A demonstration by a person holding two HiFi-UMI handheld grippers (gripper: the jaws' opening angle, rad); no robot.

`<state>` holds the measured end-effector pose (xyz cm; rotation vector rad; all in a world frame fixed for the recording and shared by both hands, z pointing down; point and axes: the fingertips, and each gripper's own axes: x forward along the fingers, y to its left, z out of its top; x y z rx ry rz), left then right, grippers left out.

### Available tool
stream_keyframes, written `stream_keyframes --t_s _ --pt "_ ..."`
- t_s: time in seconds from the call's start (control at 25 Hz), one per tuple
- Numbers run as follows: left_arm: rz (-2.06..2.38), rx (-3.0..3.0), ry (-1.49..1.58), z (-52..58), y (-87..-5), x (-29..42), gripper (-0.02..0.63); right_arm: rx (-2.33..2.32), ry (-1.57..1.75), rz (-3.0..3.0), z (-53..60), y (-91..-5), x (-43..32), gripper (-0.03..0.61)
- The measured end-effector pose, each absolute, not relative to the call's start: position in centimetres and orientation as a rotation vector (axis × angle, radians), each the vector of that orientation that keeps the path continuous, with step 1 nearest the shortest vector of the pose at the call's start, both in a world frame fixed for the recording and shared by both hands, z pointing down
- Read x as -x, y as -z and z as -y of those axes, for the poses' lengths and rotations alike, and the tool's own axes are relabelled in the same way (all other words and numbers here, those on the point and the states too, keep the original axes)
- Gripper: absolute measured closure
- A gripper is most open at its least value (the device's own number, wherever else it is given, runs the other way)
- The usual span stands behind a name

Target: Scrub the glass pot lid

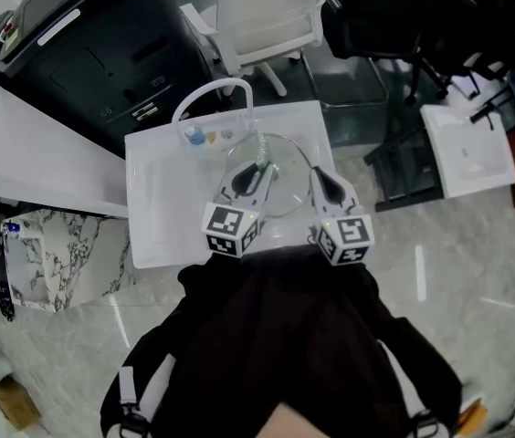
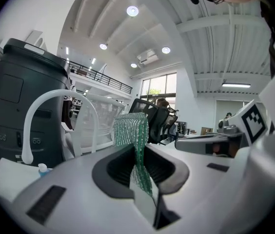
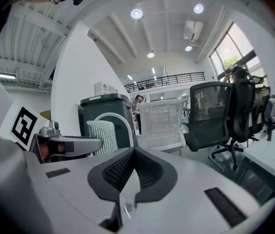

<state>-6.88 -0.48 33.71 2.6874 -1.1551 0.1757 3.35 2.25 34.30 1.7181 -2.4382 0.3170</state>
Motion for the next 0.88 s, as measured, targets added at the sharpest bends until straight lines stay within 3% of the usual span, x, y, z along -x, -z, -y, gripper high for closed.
stream_keyframes --t_s 0.88 --pt "1.185 -2.721 -0.180 -0.2 -33.0 6.3 0.557 -1.746 -0.396 2.483 -1.9 -33.6 -3.7 0.577"
